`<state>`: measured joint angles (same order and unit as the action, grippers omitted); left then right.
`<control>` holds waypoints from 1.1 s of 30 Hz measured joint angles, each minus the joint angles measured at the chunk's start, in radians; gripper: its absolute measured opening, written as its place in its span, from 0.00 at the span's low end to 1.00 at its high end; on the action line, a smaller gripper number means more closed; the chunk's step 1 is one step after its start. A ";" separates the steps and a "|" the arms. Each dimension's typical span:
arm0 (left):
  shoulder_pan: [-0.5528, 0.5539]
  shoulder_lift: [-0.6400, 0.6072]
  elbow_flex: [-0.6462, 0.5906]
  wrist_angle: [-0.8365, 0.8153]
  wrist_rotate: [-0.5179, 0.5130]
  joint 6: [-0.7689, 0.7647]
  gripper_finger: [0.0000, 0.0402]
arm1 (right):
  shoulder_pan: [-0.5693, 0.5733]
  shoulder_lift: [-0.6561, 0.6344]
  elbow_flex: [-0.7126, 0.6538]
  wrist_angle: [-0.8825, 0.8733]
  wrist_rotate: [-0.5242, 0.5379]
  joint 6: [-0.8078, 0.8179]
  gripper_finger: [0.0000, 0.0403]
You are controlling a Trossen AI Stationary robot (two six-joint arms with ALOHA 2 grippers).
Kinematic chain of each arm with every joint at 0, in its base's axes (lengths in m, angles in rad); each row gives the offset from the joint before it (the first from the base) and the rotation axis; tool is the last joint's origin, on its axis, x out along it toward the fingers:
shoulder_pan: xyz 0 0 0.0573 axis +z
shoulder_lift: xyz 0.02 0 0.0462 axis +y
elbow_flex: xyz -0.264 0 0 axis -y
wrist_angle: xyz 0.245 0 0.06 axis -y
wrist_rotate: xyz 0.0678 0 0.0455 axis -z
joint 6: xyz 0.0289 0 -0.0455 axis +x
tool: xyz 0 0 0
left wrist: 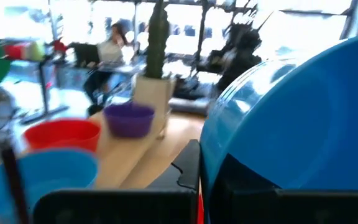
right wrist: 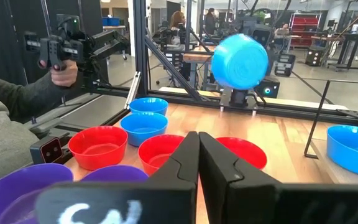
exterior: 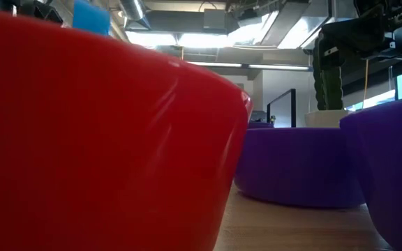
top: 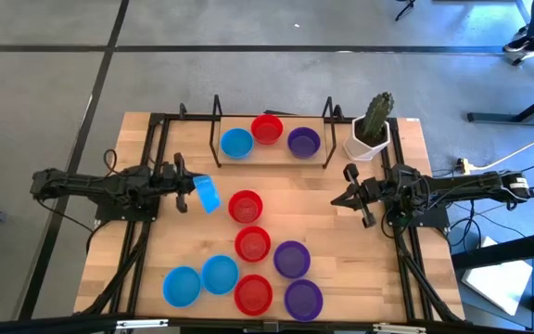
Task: Pick & Place Mini bowls
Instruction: Stack the blue bowl on top of the blue bowl on the shelf
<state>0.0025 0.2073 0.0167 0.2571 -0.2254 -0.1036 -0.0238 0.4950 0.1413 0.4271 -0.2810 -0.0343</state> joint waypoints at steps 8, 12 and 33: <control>0.072 0.158 0.335 -0.193 0.058 0.024 0.01 | 0.000 0.000 0.000 0.000 0.001 -0.027 0.02; 0.132 0.391 0.610 -0.407 -0.066 0.088 0.01 | 0.000 0.000 0.000 0.000 0.002 -0.029 0.02; 0.604 1.460 1.476 -1.165 0.104 0.206 0.01 | 0.000 0.000 0.000 -0.013 0.027 -0.072 0.02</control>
<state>0.6066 1.6677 1.4923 -0.9076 -0.1218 0.1028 -0.0238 0.4951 0.1417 0.4145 -0.2539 -0.1060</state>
